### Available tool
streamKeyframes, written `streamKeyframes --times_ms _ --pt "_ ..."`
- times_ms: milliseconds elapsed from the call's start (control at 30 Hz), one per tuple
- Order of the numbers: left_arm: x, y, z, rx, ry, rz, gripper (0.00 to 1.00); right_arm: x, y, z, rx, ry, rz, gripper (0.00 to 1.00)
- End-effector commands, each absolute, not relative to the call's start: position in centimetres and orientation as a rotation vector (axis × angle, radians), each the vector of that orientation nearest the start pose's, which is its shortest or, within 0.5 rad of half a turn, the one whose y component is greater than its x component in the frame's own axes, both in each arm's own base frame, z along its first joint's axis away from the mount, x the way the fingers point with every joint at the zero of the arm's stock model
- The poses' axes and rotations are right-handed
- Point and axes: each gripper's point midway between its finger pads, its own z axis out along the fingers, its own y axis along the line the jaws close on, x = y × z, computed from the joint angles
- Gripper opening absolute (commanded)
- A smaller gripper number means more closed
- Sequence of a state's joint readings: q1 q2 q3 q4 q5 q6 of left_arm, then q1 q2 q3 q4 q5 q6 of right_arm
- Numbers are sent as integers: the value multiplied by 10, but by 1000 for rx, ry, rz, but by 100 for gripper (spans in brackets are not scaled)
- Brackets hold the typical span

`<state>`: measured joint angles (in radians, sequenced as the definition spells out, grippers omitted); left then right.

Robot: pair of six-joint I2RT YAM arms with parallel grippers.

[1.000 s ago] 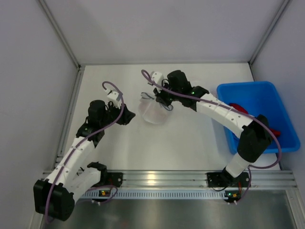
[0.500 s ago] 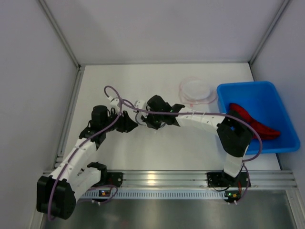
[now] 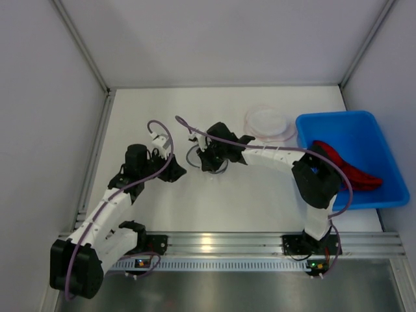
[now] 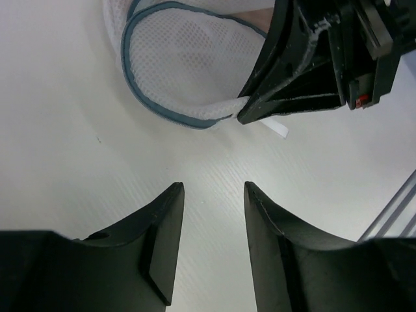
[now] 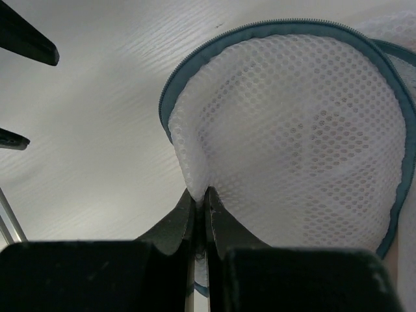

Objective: Place the bra in the laundry bag and zip it closed
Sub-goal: Adjust the laundry bag at the center of the board, then zip the zipper on the laundry bag.

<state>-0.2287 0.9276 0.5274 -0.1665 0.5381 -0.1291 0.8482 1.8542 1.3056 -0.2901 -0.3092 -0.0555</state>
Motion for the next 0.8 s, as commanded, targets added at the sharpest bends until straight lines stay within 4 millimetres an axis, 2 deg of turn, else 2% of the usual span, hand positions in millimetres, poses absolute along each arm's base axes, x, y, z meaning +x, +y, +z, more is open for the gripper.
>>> streamKeyframes --times_ms 0,33,133,200,267,300,533,700,767 --pt "252 -154 131 639 1981 -707 48 271 389 82 -1142 2236 823 0" --pt "252 -158 134 680 1947 -719 49 272 390 83 -1134 2240 830 0" --pt "255 -159 127 765 1930 -682 51 273 393 84 -1115 2255 864 0" --pt "257 -160 112 859 1932 -624 50 274 393 82 -1098 2269 877 0" --pt "263 -160 108 918 1901 -586 50 277 393 82 -1083 2278 879 0" --pt "265 -159 101 924 1916 -575 50 280 392 80 -1060 2291 883 0" --pt "290 -165 96 828 1947 -566 49 300 392 75 -950 2350 933 0" --pt "298 -179 104 825 1934 -618 49 304 394 79 -901 2368 989 0" --pt "303 -183 100 830 1945 -603 49 305 395 79 -892 2372 996 0"
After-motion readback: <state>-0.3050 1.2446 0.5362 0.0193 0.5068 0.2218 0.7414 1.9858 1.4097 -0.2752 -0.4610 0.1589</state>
